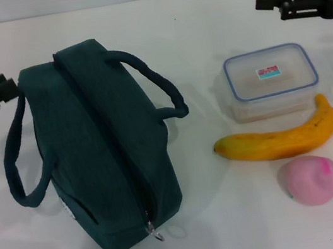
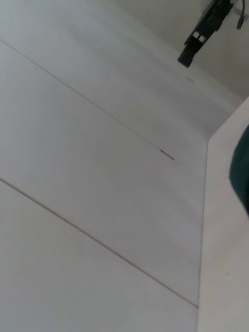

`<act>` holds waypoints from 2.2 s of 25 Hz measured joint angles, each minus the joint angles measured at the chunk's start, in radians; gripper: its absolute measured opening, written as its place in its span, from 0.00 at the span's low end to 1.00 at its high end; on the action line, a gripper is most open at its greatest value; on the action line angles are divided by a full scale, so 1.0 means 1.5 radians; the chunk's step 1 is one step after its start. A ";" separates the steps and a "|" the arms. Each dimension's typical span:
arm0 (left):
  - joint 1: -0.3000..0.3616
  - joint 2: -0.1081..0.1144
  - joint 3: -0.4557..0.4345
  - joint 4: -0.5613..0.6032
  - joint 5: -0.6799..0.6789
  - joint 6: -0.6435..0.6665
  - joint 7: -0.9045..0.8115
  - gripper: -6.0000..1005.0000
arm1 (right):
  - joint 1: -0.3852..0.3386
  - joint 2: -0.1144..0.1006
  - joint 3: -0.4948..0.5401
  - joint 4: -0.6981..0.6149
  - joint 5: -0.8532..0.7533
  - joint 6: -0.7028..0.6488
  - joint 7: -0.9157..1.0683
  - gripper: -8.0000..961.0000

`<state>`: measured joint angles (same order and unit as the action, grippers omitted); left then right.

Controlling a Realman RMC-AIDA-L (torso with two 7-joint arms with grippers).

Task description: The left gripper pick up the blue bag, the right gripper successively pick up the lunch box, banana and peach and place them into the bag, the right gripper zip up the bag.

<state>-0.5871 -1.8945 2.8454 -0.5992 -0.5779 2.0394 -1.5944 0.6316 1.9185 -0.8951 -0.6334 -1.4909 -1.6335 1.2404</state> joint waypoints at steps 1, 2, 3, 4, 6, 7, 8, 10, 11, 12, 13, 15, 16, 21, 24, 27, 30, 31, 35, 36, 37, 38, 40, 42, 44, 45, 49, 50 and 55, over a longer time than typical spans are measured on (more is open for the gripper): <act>0.004 -0.003 0.000 0.000 0.000 0.000 -0.002 0.86 | 0.003 0.002 -0.002 0.000 0.000 0.005 0.001 0.81; 0.007 -0.007 0.000 0.002 0.001 0.000 -0.006 0.86 | 0.006 0.004 -0.003 0.000 0.000 0.009 0.001 0.80; 0.009 -0.010 0.000 0.002 0.003 -0.001 -0.010 0.86 | 0.008 0.005 -0.004 0.000 -0.001 0.011 0.002 0.80; 0.010 -0.013 0.000 0.002 0.006 -0.001 -0.015 0.86 | 0.013 0.008 -0.007 0.000 -0.003 0.017 0.002 0.80; 0.011 -0.019 0.000 0.002 0.010 -0.001 -0.022 0.86 | 0.021 0.012 -0.010 0.002 -0.004 0.024 0.002 0.80; 0.012 -0.020 0.000 0.001 0.011 -0.001 -0.028 0.86 | 0.025 0.015 -0.012 0.003 -0.004 0.030 0.002 0.80; 0.012 -0.021 0.000 0.001 0.013 -0.002 -0.034 0.86 | 0.026 0.016 -0.014 0.003 -0.005 0.032 0.002 0.80; 0.010 -0.021 0.000 0.001 0.013 -0.003 -0.040 0.86 | 0.028 0.019 -0.018 0.002 -0.005 0.037 0.002 0.80; 0.009 -0.022 0.000 0.001 0.013 -0.003 -0.043 0.86 | 0.028 0.021 -0.019 0.001 -0.005 0.038 0.002 0.80; 0.007 -0.024 0.000 0.001 0.009 -0.004 -0.045 0.86 | 0.028 0.022 -0.019 0.001 -0.005 0.038 0.002 0.80; 0.007 -0.026 0.000 0.000 0.006 -0.004 -0.047 0.86 | 0.027 0.023 -0.019 0.002 -0.005 0.038 0.002 0.80; 0.005 -0.032 0.000 -0.001 0.000 -0.005 -0.047 0.86 | 0.026 0.025 -0.019 0.003 -0.005 0.040 0.002 0.80; 0.003 -0.034 0.000 -0.002 -0.001 -0.005 -0.047 0.86 | 0.025 0.026 -0.019 0.003 -0.005 0.041 0.002 0.80; -0.008 -0.050 -0.001 -0.034 0.004 -0.010 -0.047 0.86 | 0.025 0.033 -0.019 0.001 -0.005 0.043 0.002 0.79; -0.021 -0.079 0.000 -0.095 0.004 -0.020 -0.047 0.86 | 0.023 0.035 -0.017 0.000 -0.005 0.044 0.002 0.79; -0.030 -0.109 0.000 -0.157 -0.001 -0.023 -0.047 0.86 | 0.023 0.036 -0.016 0.002 -0.005 0.044 0.002 0.79; -0.041 -0.124 0.000 -0.189 0.000 -0.028 -0.046 0.86 | 0.023 0.037 -0.015 0.005 -0.005 0.045 0.002 0.79; -0.044 -0.125 0.000 -0.193 0.001 -0.030 -0.046 0.86 | 0.023 0.038 -0.015 0.005 -0.005 0.045 0.002 0.79; -0.048 -0.124 0.000 -0.194 0.003 -0.045 -0.045 0.86 | 0.023 0.042 -0.013 0.006 -0.005 0.048 0.002 0.78; -0.050 -0.124 0.000 -0.194 0.003 -0.051 -0.041 0.86 | 0.023 0.043 -0.013 0.006 -0.005 0.051 0.002 0.78; -0.051 -0.124 0.000 -0.192 0.003 -0.056 -0.033 0.85 | 0.023 0.044 -0.013 0.006 -0.005 0.052 0.002 0.78; -0.052 -0.125 0.000 -0.189 0.002 -0.061 -0.020 0.85 | 0.022 0.045 -0.013 0.007 -0.005 0.055 0.001 0.78; -0.052 -0.125 0.000 -0.182 0.000 -0.071 0.002 0.85 | 0.020 0.047 -0.014 0.007 -0.005 0.062 0.000 0.78; -0.051 -0.125 -0.001 -0.175 -0.002 -0.087 0.012 0.85 | 0.017 0.049 -0.016 0.007 -0.005 0.069 0.000 0.78; -0.052 -0.125 -0.001 -0.172 -0.001 -0.098 0.012 0.85 | 0.015 0.052 -0.016 0.007 -0.005 0.071 -0.001 0.78; -0.052 -0.125 -0.001 -0.171 0.001 -0.104 0.012 0.85 | 0.013 0.054 -0.016 0.007 -0.005 0.072 -0.001 0.78; -0.055 -0.125 0.000 -0.169 0.012 -0.139 0.041 0.85 | 0.012 0.058 -0.015 0.007 -0.002 0.072 -0.001 0.77; -0.055 -0.126 0.000 -0.167 0.014 -0.148 0.052 0.85 | 0.012 0.060 -0.015 0.007 -0.002 0.072 -0.001 0.77; -0.057 -0.122 0.000 -0.150 0.010 -0.163 0.054 0.85 | 0.003 0.063 -0.018 0.008 0.000 0.072 0.001 0.77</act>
<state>-0.6722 -2.0770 2.8456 -0.8247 -0.5622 1.7948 -1.5130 0.6368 2.0126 -0.9218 -0.6211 -1.4905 -1.5261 1.2425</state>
